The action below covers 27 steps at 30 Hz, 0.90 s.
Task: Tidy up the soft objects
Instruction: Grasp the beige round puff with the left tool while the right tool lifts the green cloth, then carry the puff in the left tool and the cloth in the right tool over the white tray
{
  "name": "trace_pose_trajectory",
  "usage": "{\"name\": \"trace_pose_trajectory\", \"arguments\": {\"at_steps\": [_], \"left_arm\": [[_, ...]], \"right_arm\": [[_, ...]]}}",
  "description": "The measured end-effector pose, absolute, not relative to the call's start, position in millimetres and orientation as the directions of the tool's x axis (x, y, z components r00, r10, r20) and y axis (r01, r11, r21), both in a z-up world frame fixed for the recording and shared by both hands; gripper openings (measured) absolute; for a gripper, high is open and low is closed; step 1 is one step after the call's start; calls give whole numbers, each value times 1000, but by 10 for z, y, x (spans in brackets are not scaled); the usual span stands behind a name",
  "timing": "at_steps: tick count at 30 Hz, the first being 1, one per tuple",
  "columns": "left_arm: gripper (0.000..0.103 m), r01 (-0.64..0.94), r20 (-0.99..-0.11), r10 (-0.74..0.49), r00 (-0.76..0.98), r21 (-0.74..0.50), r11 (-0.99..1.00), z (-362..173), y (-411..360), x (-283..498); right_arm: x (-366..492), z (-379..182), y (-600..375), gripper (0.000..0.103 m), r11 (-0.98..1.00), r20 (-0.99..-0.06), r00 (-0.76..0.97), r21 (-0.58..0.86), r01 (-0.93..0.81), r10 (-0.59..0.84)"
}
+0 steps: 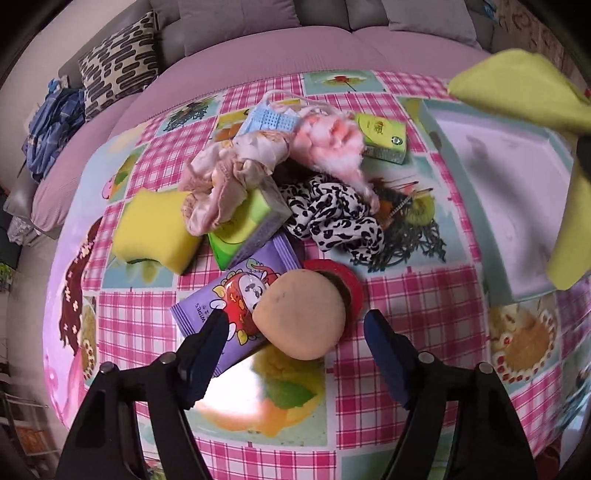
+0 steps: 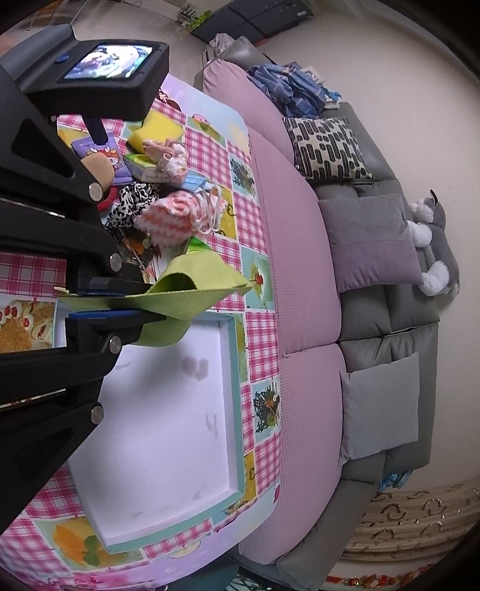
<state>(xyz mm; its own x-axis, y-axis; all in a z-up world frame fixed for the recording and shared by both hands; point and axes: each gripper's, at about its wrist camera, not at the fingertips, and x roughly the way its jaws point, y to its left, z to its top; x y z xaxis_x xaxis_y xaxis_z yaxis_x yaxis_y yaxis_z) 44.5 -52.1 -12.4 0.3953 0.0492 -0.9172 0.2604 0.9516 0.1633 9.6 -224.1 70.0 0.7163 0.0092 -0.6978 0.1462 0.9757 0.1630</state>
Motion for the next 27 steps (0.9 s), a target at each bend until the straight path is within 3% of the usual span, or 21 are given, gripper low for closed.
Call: {"name": "trace_pose_trajectory", "arguments": {"at_steps": [2,6,12,27], "left_arm": [[76,272,-916,54,397,174,946,-134,-551,436],[58,288,-924,49,380,169,943,-159,-580,415],[50,285,-921,61,384,181,941,-173,-574,413],[47,281,-910,39,412,168,945,-49,-504,429]], "right_arm": [[101,691,-2234,6,976,-699,715,163,145,10],[110,669,-2238,6,975,-706,708,165,149,11],[117,652,-2234,6,976,-707,707,163,145,13],[131,634,-2172,6,979,-716,698,155,131,20]]}}
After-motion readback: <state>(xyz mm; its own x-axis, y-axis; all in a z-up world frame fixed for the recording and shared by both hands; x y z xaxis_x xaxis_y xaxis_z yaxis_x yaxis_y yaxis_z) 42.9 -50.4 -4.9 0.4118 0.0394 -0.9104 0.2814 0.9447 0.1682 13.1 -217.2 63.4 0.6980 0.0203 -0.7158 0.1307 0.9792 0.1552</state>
